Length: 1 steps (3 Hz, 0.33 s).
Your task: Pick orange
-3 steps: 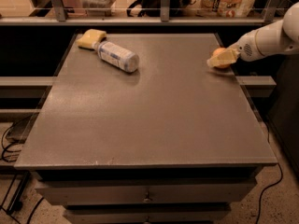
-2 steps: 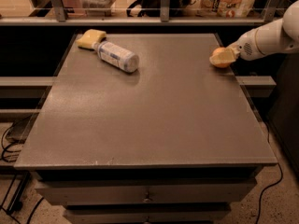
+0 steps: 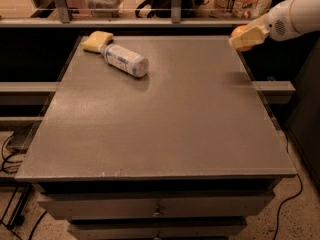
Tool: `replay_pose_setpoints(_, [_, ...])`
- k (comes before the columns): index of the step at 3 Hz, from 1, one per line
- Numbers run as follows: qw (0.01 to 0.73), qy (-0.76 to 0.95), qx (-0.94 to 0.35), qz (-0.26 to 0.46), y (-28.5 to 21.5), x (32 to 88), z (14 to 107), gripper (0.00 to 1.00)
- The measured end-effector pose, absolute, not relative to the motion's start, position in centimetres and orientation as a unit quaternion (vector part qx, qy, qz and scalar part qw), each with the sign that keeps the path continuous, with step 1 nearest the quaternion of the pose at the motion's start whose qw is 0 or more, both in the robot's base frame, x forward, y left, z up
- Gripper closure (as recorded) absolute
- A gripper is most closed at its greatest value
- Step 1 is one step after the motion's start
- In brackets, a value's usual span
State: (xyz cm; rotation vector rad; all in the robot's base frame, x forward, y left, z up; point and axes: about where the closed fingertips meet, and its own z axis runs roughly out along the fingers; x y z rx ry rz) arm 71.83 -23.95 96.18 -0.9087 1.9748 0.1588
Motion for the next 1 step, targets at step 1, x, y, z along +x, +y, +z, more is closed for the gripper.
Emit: replay_pose_setpoints(1, [0.467, 0.797, -0.378, 0.060, -23.74, 71.66, 96.93, 1.00])
